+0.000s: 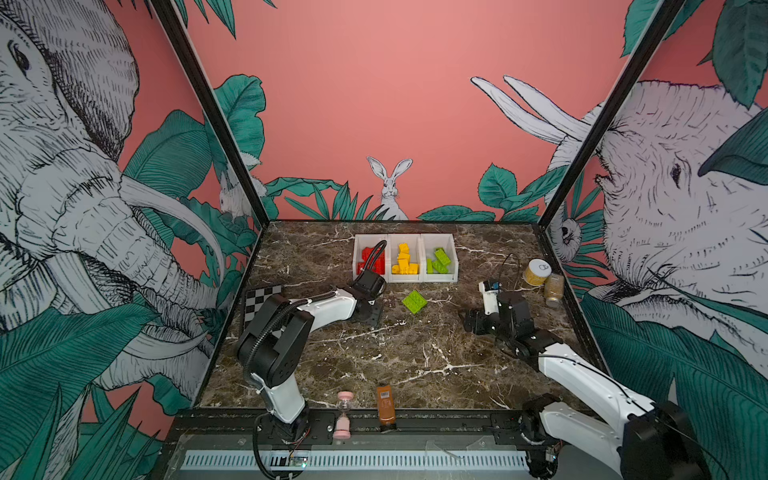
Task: Sort the legos into containers by color
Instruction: 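Move the left gripper back and grasp a lime-green brick on the table, then carry the green brick to the nearest compartment and release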
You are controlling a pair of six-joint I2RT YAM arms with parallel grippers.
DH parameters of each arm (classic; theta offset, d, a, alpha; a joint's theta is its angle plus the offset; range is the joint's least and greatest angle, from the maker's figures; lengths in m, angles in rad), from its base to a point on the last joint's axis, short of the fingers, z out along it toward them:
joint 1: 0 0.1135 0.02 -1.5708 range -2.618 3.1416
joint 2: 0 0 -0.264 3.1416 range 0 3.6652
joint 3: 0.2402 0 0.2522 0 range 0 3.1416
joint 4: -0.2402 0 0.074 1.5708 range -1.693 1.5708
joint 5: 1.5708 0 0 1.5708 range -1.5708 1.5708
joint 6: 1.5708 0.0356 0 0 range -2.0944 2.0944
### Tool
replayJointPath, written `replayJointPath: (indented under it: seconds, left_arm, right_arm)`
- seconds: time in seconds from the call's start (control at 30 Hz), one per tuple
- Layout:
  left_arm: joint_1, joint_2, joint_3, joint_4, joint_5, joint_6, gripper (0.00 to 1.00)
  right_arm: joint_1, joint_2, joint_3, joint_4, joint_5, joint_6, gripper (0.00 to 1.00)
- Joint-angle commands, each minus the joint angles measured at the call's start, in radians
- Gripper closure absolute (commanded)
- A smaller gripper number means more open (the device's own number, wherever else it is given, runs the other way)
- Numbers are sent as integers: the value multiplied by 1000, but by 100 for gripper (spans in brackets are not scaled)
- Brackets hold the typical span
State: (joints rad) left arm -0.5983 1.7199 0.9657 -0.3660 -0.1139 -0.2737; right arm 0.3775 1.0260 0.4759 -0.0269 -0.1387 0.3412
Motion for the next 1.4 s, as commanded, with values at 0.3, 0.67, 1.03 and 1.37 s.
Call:
replayJointPath:
  seconds: [0.3, 0.67, 1.03, 1.37]
  left_arm:
    - [-1, 26, -9, 38, 15, -11, 54]
    - [-1, -11, 33, 58, 61, -7, 71]
    - [-22, 39, 234, 93, 213, 38, 77]
    - [-70, 216, 577, 127, 244, 103, 79]
  right_arm:
    - [0, -8, -17, 26, 6, 15, 19]
    - [-1, 0, -21, 38, 3, 15, 19]
    - [-1, -23, -37, 29, 14, 19, 19]
    - [0, -93, -79, -2, 27, 39, 19]
